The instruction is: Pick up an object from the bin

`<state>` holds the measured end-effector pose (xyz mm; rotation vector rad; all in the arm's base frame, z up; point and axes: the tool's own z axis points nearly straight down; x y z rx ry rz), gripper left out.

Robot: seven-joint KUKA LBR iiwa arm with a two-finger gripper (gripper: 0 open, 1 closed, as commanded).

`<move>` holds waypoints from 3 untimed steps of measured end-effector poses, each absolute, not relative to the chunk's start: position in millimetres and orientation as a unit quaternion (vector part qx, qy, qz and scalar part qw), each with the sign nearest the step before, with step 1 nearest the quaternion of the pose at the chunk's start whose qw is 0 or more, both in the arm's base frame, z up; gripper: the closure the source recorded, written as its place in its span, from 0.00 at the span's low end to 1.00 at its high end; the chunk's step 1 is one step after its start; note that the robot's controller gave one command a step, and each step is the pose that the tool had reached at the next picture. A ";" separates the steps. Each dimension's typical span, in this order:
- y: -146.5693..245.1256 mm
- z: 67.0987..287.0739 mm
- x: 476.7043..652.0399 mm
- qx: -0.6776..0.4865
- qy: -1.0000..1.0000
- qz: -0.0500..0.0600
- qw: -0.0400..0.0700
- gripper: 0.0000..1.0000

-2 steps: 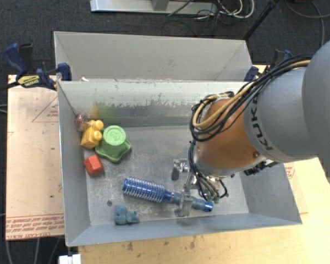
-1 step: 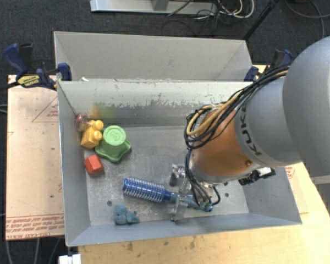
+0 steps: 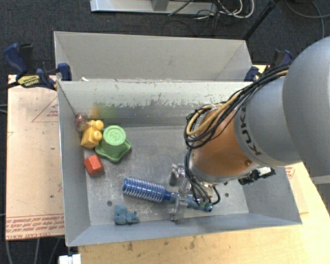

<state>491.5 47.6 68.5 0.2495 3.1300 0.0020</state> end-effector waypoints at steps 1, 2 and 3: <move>47.6 68.7 491.2 0.079 0.997 0.001 0.000 1.00; 47.9 96.0 491.7 0.079 0.997 0.001 0.001 1.00; 48.3 152.1 492.9 0.078 0.997 0.001 0.003 1.00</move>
Offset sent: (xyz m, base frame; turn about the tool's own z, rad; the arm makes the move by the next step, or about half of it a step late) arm 0.0000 0.0000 0.0000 0.0000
